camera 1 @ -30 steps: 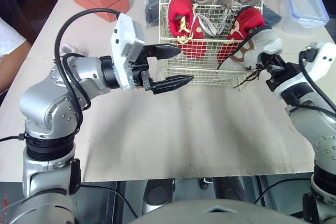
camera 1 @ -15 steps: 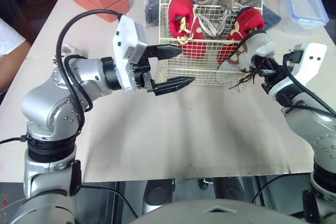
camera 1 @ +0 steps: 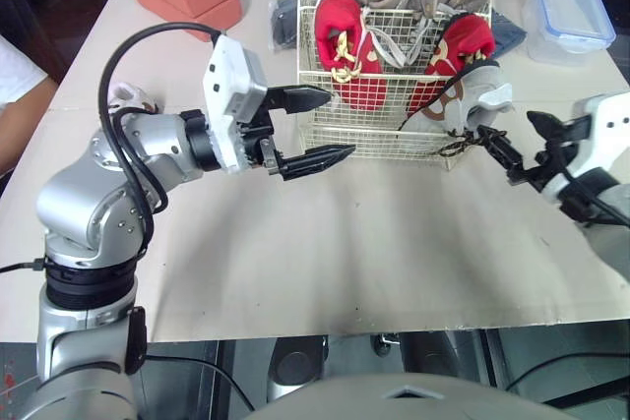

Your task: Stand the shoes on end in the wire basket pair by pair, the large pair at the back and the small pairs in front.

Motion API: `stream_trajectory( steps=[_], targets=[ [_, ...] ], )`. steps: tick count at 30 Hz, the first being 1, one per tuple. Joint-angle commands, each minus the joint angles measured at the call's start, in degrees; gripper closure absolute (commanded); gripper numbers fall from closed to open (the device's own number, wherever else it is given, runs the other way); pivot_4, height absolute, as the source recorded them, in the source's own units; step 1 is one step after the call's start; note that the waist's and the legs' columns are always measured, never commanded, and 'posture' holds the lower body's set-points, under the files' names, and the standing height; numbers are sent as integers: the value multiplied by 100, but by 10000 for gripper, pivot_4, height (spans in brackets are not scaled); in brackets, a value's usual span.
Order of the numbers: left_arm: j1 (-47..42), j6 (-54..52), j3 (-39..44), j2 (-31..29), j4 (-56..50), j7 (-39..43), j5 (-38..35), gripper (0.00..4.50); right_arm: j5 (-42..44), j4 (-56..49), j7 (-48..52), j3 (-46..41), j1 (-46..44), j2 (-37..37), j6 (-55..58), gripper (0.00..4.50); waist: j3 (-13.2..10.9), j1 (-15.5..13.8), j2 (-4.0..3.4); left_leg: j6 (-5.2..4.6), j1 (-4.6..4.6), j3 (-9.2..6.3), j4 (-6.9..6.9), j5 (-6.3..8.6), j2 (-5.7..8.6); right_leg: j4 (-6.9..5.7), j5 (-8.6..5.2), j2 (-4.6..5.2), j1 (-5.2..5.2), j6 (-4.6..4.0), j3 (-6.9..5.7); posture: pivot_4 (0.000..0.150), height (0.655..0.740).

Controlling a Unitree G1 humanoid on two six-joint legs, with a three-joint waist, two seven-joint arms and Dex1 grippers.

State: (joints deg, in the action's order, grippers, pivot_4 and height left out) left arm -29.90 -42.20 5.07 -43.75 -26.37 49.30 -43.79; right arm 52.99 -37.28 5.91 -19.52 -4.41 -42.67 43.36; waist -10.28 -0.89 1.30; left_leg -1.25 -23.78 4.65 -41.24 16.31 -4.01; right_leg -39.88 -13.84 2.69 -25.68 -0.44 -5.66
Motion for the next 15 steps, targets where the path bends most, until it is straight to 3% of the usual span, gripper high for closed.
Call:
stream_trajectory(
  steps=[1, 8, 15],
  targets=[
    [4, 224, 265, -110, 137, 116, 74, 0, 5, -15, 1369, -636, 361, -427, -399, 3963, 0, -5, 0, -1, 0, 0, 1, 1, 3, 1, 0, 0, 0, 0, 0, 1500, 6860],
    [108, 336, 766, -226, 923, -84, 306, 0, 608, -648, 2766, -307, 479, -323, -769, 3963, 0, 11, 1, -3, 4, -3, 2, 2, -7, 0, 0, -5, 0, 0, 0, 1500, 6860],
    [273, 712, 1586, -551, 2255, -385, 831, 0, -877, -749, 3389, 1253, 243, 40, -1607, 3963, -1, 11, 3, -2, 2, -3, 0, 1, -9, 1, 0, -2, 0, 0, -2, 1500, 6860]
  ],
)
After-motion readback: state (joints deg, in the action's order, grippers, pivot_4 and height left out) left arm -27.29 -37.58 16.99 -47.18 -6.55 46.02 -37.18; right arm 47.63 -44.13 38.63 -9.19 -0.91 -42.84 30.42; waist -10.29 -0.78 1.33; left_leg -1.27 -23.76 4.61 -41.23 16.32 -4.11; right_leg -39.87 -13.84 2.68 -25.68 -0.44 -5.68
